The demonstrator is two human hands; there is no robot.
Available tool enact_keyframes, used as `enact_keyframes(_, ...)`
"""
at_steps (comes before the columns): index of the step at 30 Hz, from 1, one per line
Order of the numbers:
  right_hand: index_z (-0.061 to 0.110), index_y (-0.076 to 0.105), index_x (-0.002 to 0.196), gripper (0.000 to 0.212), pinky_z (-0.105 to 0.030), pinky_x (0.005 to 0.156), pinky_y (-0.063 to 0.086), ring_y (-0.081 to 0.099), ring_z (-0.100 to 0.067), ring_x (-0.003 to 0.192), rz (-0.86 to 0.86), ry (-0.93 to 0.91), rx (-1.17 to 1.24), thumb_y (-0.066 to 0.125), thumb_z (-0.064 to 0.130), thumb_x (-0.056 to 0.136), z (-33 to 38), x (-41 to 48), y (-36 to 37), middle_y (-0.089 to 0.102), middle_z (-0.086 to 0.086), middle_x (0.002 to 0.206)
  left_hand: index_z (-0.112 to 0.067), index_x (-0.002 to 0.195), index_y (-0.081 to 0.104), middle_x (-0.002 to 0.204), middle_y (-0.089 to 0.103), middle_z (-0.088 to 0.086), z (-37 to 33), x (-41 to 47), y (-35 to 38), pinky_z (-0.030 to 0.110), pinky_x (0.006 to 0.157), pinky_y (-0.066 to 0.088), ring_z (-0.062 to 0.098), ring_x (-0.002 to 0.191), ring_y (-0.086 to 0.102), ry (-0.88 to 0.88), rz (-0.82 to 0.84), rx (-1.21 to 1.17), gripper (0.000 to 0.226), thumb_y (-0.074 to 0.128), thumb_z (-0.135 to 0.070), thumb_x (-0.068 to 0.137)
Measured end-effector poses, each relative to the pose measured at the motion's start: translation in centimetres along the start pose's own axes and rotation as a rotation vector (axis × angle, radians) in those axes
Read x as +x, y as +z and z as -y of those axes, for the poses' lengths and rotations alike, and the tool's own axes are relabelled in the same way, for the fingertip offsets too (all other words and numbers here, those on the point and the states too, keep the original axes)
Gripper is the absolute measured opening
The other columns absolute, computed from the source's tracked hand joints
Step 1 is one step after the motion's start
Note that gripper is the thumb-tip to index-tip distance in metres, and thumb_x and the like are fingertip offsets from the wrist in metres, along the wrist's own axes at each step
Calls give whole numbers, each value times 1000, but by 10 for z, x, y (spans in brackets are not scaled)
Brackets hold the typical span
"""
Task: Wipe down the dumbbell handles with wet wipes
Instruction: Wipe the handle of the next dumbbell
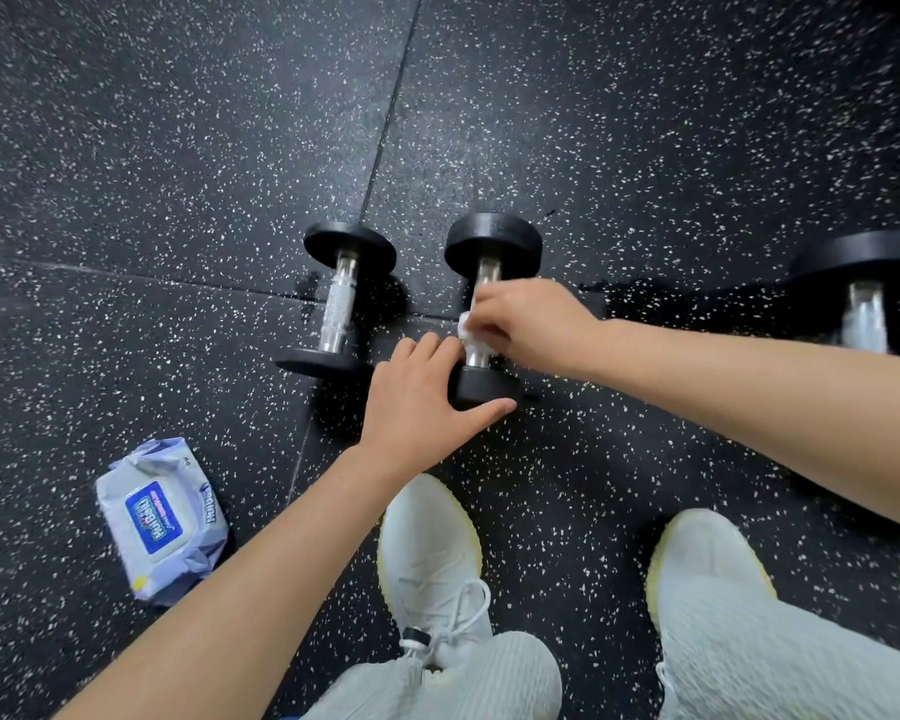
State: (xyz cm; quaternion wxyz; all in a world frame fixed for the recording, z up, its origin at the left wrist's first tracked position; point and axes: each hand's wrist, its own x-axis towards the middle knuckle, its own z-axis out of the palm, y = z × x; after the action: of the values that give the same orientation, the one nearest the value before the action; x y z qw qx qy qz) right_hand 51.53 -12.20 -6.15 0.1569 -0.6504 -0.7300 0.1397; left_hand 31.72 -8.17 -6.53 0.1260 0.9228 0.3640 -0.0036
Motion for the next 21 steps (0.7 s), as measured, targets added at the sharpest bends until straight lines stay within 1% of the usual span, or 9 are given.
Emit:
enact_keyframes(2,22,74,93,13,-32,56,38,63,-24,79,86,-109,12,62,21,91,5,-11,3,62,5,87,-28,99,50,94,48,-12,-1,0,0,41,75,46,18,92,45,-4,-3,8,69,52,-92,73)
enact_keyframes(4,22,75,96,14,-33,58,41,64,-23,81,110,-128,1,62,23,92,0,-7,0,62,6,88,-28,97,46,94,47,-12,-2,0,0,40,75,46,19,91,45,-7,-1,10,67,52,-91,73)
enact_keyframes(7,25,77,101,16,-30,61,41,66,-24,85,-6,13,-30,64,30,95,-13,11,-7,66,6,93,-28,93,39,92,44,-13,-2,0,-2,39,76,44,17,89,43,-22,10,-5,67,51,-92,74)
enact_keyframes(10,20,77,97,18,-31,60,37,65,-30,82,-93,150,-49,62,30,96,-17,21,-8,64,2,91,-26,91,42,92,46,-12,-1,2,-3,41,77,45,18,89,44,-46,11,-21,70,48,-94,74)
enact_keyframes(12,19,75,94,13,-33,57,43,64,-28,81,-57,96,-94,63,23,93,-7,15,-1,62,2,90,-24,92,43,94,46,-10,1,2,-2,41,77,45,19,90,44,-49,-3,-10,72,46,-94,75)
enact_keyframes(14,20,73,90,8,-36,55,47,63,-25,78,28,-26,-120,65,19,89,5,2,6,59,5,86,-23,93,43,95,43,-8,1,2,0,39,75,43,20,91,44,-44,-20,-2,71,47,-92,76)
enact_keyframes(17,20,71,87,6,-34,52,44,62,-22,75,93,-145,-122,65,17,87,7,-6,5,56,6,82,-25,92,38,94,41,-10,1,0,-1,37,74,39,19,92,43,-21,-18,10,66,48,-89,78)
enact_keyframes(19,22,71,90,12,-31,53,40,62,-21,80,84,-89,-187,68,13,83,-3,6,0,57,7,86,-26,92,39,94,42,-10,0,0,-2,38,74,41,19,92,42,-12,-16,28,65,46,-89,80)
enact_keyframes(21,21,71,98,20,-32,55,41,61,-23,87,35,32,-241,65,10,83,-13,21,-2,57,5,93,-26,94,46,97,46,-10,1,0,-3,41,77,45,20,93,43,-16,-10,31,64,44,-89,80)
